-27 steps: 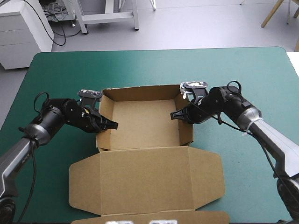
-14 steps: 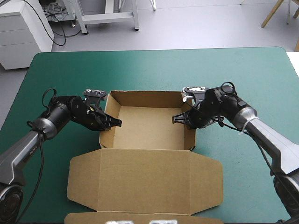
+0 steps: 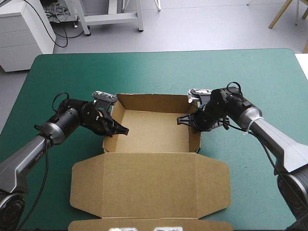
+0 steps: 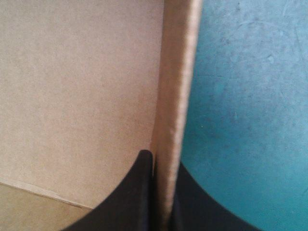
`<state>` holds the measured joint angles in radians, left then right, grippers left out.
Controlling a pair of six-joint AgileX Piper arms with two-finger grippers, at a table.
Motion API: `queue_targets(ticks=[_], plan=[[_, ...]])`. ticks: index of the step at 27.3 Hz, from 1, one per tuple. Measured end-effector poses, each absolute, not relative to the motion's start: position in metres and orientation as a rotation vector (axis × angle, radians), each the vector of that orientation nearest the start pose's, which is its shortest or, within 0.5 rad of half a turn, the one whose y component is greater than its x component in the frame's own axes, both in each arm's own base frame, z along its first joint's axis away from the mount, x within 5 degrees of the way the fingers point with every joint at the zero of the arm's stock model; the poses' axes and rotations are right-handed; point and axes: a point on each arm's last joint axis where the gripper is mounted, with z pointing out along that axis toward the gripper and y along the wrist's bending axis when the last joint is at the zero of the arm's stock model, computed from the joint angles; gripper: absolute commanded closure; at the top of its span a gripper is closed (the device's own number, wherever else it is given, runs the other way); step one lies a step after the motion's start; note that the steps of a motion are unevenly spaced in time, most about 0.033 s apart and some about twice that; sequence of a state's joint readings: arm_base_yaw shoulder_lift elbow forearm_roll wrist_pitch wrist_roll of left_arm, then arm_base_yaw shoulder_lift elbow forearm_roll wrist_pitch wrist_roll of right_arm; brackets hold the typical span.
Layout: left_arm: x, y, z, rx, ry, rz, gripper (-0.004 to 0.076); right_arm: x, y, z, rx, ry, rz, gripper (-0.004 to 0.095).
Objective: Fold the box
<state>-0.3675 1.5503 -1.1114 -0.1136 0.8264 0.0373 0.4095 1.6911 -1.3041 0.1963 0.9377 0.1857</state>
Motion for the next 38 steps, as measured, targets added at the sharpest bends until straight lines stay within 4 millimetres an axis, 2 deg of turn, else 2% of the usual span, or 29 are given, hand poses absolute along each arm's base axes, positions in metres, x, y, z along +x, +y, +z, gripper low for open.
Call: queue_targets(ticks=[9,17,25,31,36,38], plan=[[0.291,-0.123,0.263,0.412,2.775,-0.212,0.0734,0.314,0.152,0.261,-0.197,2.848,0.387,0.0924],[0.305,-0.130,0.289,0.350,2.871,-0.188,0.0734,0.315,0.153,0.258,-0.211,2.855,0.387,0.0924],[0.325,-0.137,0.275,0.339,2.984,-0.128,0.0734,0.316,0.154,0.261,-0.243,2.877,0.387,0.0924],[0.329,-0.138,0.267,0.261,3.026,-0.118,0.0734,0.324,0.157,0.275,-0.291,2.873,0.359,0.0924],[0.329,-0.139,0.267,0.258,3.025,-0.127,0.0734,0.326,0.157,0.275,-0.302,2.862,0.342,0.0923],[0.329,-0.139,0.266,0.257,3.024,-0.131,0.0733,0.327,0.156,0.273,-0.309,2.862,0.321,0.0886]])
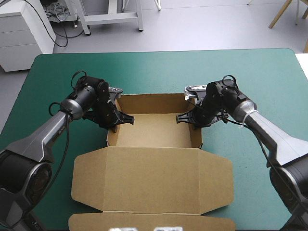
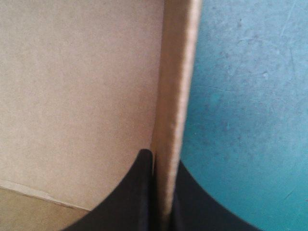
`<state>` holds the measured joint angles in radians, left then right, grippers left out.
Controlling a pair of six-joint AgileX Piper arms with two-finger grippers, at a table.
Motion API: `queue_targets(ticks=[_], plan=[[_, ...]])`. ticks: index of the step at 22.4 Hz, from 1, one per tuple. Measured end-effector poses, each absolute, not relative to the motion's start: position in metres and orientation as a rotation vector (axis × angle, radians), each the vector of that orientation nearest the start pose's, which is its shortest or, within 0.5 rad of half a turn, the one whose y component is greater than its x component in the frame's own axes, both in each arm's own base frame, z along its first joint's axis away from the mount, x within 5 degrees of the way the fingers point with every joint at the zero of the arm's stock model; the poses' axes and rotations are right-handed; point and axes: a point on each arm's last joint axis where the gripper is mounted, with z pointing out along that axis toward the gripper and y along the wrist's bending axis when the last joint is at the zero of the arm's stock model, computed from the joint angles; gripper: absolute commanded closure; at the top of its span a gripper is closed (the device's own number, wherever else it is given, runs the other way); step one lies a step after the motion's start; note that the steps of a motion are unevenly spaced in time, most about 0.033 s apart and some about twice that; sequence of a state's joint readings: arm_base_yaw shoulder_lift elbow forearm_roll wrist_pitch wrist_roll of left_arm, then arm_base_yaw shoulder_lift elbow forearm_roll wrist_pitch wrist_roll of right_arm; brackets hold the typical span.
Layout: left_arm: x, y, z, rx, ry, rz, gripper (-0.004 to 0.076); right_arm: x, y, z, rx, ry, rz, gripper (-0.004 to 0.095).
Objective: Fold the box
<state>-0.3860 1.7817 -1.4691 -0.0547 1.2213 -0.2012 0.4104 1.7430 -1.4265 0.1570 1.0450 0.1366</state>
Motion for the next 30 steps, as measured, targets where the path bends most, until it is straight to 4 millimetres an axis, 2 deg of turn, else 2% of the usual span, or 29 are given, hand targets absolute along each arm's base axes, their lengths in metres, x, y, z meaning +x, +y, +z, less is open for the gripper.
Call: queue_targets(ticks=[2,3,4,5,6,7,10,11,17,22,26,27,30], plan=[[0.330,-0.140,0.266,0.260,3.016,-0.144,0.0731,0.329,0.154,0.270,-0.331,2.867,0.274,0.0748],[0.330,-0.140,0.266,0.272,3.013,-0.145,0.0713,0.329,0.154,0.269,-0.340,2.868,0.265,0.0632],[0.331,-0.141,0.266,0.308,3.001,-0.144,0.0679,0.329,0.154,0.269,-0.364,2.867,0.248,0.0546],[0.331,-0.141,0.266,0.344,2.991,-0.142,0.0610,0.329,0.154,0.269,-0.371,2.867,0.236,0.0437],[0.331,-0.141,0.266,0.383,2.985,-0.140,0.0575,0.330,0.154,0.271,-0.350,2.862,0.215,0.0397],[0.331,-0.141,0.265,0.396,2.986,-0.138,0.0476,0.331,0.154,0.272,-0.337,2.859,0.208,0.0363],[0.329,-0.142,0.265,0.455,2.991,-0.137,0.0251,0.334,0.153,0.278,-0.319,2.834,0.193,0.0363],[0.329,-0.142,0.265,0.464,2.991,-0.136,0.0218,0.335,0.154,0.281,-0.315,2.824,0.198,0.0364],[0.336,-0.140,0.280,0.511,2.930,-0.069,0.0218,0.338,0.155,0.303,-0.318,2.797,0.200,0.0364],[0.347,-0.143,0.307,0.503,2.827,-0.074,0.0224,0.340,0.155,0.325,-0.324,2.774,0.195,0.0365],[0.354,-0.145,0.339,0.485,2.722,-0.097,0.0236,0.341,0.154,0.343,-0.356,2.734,0.186,0.0364],[0.356,-0.146,0.356,0.474,2.664,-0.113,0.0251,0.342,0.154,0.346,-0.360,2.722,0.186,0.0364],[0.354,-0.145,0.390,0.455,2.561,-0.140,0.0375,0.341,0.153,0.348,-0.380,2.717,0.175,0.0365]])
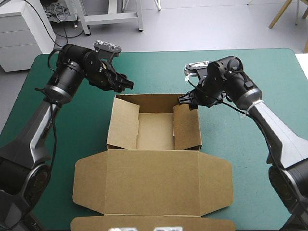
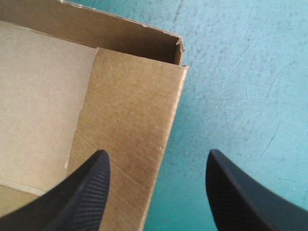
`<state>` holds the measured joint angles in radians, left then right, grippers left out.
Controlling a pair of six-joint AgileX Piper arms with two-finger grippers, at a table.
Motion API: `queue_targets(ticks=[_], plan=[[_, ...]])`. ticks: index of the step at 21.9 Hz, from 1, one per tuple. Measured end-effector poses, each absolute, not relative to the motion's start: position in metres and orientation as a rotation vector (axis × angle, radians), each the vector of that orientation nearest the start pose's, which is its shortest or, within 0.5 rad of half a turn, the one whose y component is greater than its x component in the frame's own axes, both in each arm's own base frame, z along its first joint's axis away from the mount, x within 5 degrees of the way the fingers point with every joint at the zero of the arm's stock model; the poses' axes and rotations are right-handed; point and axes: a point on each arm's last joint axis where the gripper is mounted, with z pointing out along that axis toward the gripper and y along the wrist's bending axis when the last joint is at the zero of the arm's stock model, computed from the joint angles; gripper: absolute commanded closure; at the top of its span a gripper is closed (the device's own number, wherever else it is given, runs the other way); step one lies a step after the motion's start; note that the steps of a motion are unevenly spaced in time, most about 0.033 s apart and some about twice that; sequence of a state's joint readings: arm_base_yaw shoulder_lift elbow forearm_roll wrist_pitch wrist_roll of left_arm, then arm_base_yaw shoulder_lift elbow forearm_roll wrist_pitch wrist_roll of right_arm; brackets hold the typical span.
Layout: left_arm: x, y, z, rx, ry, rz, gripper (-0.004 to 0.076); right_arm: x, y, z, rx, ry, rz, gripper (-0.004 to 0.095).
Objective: Fold the box
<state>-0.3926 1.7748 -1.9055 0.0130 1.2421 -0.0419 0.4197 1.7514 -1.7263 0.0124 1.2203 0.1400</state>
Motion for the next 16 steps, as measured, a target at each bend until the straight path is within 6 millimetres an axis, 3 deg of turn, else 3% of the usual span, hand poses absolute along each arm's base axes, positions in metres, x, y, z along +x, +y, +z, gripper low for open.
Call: queue_targets(ticks=[4,5,8,12,16], plan=[[0.337,-0.138,0.423,0.503,2.457,-0.139,0.0600,0.341,0.153,0.348,-0.376,2.719,0.169,0.0372],[0.331,-0.136,0.431,0.521,2.431,-0.136,0.0720,0.341,0.153,0.348,-0.376,2.720,0.169,0.0372],[0.299,-0.123,0.467,0.556,2.313,-0.138,0.0727,0.340,0.153,0.343,-0.380,2.735,0.163,0.0396],[0.259,-0.113,0.501,0.595,2.189,-0.216,0.0734,0.338,0.155,0.328,-0.380,2.793,0.198,0.0443],[0.234,-0.102,0.502,0.605,2.184,-0.203,0.0734,0.339,0.159,0.297,-0.414,2.886,0.206,0.0512]])
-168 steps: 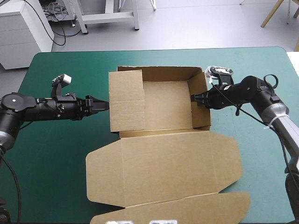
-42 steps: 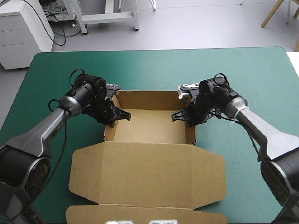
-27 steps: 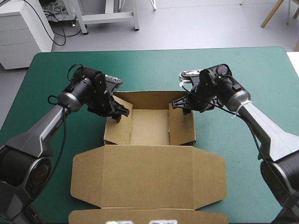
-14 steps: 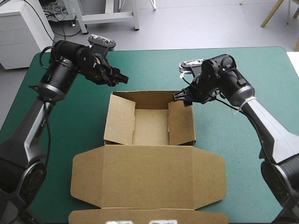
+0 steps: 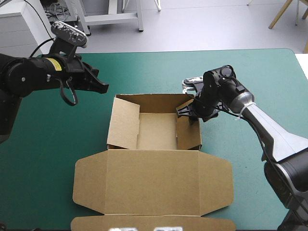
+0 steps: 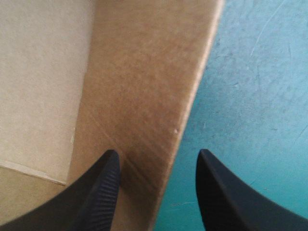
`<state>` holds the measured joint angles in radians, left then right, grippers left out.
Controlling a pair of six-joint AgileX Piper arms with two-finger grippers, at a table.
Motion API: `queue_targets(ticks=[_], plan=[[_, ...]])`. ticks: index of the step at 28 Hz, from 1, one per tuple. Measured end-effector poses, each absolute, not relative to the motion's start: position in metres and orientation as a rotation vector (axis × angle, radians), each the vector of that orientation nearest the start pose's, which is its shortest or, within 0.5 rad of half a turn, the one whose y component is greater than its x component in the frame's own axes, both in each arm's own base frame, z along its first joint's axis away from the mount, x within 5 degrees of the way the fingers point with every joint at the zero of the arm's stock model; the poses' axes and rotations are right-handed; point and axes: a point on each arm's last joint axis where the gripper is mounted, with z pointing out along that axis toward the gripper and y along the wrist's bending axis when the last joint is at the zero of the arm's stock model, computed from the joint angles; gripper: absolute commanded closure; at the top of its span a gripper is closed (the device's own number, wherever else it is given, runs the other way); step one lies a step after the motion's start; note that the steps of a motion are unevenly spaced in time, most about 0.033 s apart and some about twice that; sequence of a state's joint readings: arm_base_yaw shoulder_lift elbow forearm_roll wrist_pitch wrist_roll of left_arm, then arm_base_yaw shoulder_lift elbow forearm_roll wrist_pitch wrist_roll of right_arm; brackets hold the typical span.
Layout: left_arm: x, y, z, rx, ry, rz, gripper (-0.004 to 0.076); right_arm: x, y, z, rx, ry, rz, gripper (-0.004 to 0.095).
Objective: Fold the box
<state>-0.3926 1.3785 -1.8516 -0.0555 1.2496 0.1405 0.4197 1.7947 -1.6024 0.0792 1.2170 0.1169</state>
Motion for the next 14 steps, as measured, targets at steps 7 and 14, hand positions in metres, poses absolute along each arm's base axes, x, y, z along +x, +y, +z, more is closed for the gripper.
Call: queue_targets(ticks=[7,14], plan=[[0.203,-0.087,0.460,0.644,2.307,-0.153,0.0734,0.336,0.162,0.272,-0.458,2.955,0.253,0.0630],[0.151,-0.065,0.404,0.694,2.420,-0.133,0.0734,0.339,0.164,0.270,-0.468,2.912,0.264,0.0772]])
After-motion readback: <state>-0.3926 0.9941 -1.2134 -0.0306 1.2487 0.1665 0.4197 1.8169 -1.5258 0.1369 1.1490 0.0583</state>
